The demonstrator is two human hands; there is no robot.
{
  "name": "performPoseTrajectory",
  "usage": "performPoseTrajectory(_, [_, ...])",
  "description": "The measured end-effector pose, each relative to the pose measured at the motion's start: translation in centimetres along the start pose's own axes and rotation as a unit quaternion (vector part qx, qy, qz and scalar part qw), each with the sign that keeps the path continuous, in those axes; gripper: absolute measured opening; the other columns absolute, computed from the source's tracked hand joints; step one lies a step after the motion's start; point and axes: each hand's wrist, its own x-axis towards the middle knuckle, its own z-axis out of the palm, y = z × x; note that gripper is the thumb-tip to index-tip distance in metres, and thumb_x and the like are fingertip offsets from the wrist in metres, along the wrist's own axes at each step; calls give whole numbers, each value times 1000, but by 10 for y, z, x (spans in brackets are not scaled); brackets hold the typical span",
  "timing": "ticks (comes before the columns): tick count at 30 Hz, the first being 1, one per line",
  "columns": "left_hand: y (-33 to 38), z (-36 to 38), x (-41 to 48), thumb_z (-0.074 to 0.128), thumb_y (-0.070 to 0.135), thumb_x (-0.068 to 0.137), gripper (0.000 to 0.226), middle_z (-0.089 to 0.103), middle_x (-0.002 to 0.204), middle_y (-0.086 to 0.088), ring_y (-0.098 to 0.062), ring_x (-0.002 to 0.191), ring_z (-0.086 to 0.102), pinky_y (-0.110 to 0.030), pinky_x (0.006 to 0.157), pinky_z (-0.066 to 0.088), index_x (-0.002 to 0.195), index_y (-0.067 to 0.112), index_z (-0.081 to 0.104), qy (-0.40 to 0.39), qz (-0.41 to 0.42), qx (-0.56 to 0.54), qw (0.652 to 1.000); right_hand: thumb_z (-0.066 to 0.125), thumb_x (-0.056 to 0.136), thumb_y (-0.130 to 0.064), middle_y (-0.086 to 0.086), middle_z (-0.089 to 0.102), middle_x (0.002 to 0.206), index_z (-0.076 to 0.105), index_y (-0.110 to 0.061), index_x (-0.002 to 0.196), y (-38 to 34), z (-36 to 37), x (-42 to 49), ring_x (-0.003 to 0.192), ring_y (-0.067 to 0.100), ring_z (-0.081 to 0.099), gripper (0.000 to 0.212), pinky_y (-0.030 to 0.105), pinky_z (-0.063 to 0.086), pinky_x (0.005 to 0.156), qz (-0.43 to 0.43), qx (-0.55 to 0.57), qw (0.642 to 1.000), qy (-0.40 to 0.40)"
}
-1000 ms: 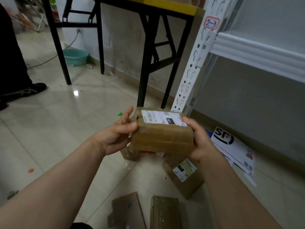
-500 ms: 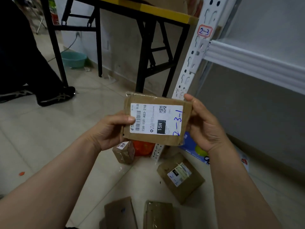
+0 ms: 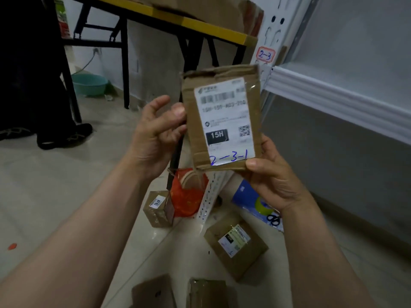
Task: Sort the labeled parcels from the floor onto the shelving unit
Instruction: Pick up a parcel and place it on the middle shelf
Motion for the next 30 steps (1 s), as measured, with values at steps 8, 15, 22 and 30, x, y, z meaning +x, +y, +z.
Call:
performPoseTrajectory(8, [-56,82,-14,65,27,88,48,64,130,1,-19,122,59,-40,98,51,135,32,57,-134,43,186,972,71,77,-1,20,64,132,46,-17,134,-68,-25,-77,119,37,64,64,47,57,95,-120,-80,975,167])
performPoseTrajectory(15, [-65,124,-28,62,31,93,67,45,146,18,-3,132,47,-43,107,43,143,61,28,-143,89,257,952,75,79,-35,-3,72,119,59,-21,127,-99,-9,-85,105,14,71,52,18,56,80,-200,-245,914,256])
performPoseTrajectory(22, [-58,210,23,59,5,92,61,50,133,19,15,118,47,-12,94,43,139,31,31,-143,113,292,939,64,90,-36,-10,69,115,49,-50,126,-174,-39,-40,105,2,67,41,22,55,83,-301,-355,817,339])
performPoseTrajectory(30, [-68,276,118,45,10,85,58,52,138,-10,-36,127,44,-50,106,41,139,32,46,-127,-2,565,815,64,93,-20,-4,71,112,42,-28,132,-227,-116,18,93,15,67,46,31,46,79,-145,-505,755,392])
